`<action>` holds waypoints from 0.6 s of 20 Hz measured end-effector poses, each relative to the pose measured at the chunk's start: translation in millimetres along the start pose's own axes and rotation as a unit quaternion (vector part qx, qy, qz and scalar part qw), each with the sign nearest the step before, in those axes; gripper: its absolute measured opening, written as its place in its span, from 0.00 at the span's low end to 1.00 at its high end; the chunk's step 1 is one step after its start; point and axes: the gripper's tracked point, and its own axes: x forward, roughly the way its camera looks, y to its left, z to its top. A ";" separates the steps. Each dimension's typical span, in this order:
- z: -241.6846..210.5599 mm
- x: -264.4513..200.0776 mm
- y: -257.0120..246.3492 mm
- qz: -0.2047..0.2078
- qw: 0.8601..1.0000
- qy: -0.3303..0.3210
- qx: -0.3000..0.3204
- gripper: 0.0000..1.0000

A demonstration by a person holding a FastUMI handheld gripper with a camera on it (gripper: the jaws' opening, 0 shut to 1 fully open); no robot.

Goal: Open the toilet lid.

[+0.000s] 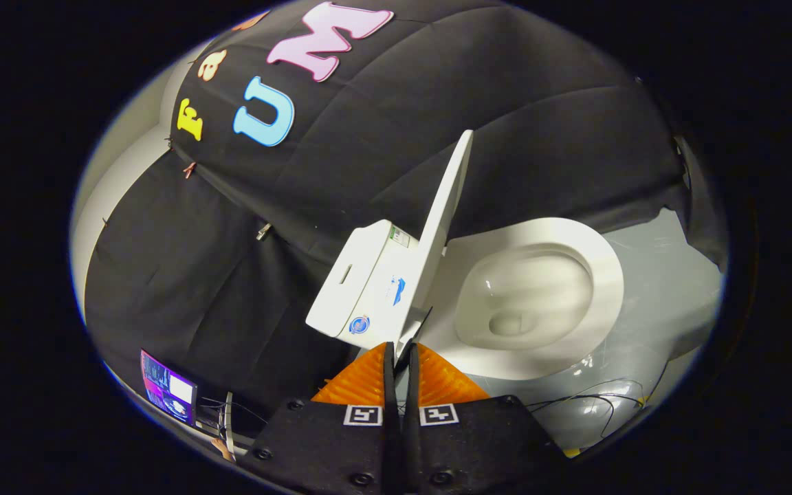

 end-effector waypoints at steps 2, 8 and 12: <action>3.7 3.5 12.3 0.000 1.000 0.001 -0.013 0.05; 7.3 12.1 43.9 0.012 1.000 0.003 -0.029 0.05; 11.8 22.8 75.5 0.026 0.999 0.001 -0.038 0.05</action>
